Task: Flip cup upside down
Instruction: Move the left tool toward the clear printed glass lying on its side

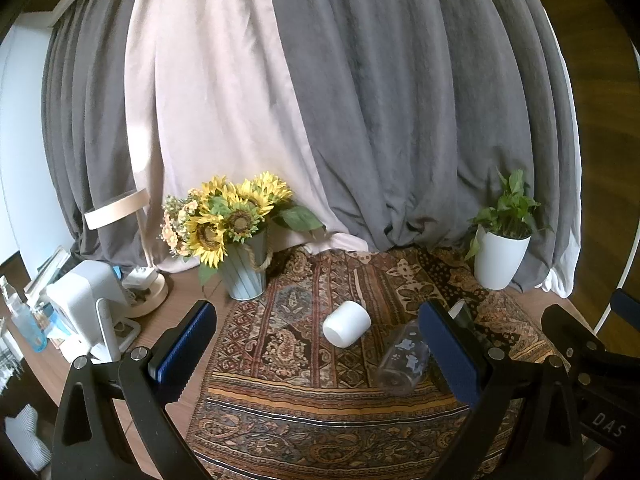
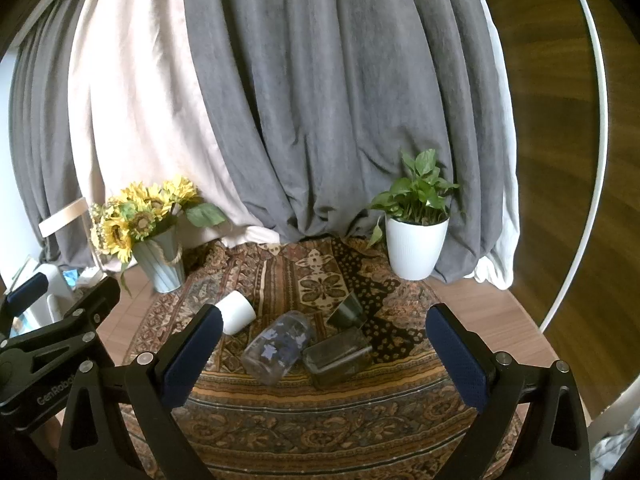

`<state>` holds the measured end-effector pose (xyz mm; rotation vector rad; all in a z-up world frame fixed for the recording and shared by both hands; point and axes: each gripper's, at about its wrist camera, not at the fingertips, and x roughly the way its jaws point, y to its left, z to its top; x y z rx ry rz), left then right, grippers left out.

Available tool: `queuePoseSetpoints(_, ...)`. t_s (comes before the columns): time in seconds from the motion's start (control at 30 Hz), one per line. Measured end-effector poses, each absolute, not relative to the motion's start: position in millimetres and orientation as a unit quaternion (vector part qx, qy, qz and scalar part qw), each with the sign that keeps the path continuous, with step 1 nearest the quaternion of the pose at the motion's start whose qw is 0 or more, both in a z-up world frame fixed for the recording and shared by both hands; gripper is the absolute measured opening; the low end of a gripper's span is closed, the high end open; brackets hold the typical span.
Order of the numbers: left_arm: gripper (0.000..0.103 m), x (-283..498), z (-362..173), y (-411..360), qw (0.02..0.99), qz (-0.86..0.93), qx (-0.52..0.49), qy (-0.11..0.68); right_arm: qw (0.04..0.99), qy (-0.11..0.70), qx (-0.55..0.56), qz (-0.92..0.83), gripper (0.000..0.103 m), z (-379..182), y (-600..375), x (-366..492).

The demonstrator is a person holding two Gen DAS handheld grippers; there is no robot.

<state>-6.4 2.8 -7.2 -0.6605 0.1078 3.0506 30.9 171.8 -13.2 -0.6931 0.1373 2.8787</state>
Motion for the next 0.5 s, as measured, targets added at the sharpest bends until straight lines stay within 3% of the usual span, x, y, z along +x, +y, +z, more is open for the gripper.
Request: queuePoseSetpoints(0.5,0.103,-48,-51,33,0.049,0.943,-0.32,0.077,0.104,0.079,-0.3,0.945,0.102,-51,197,7)
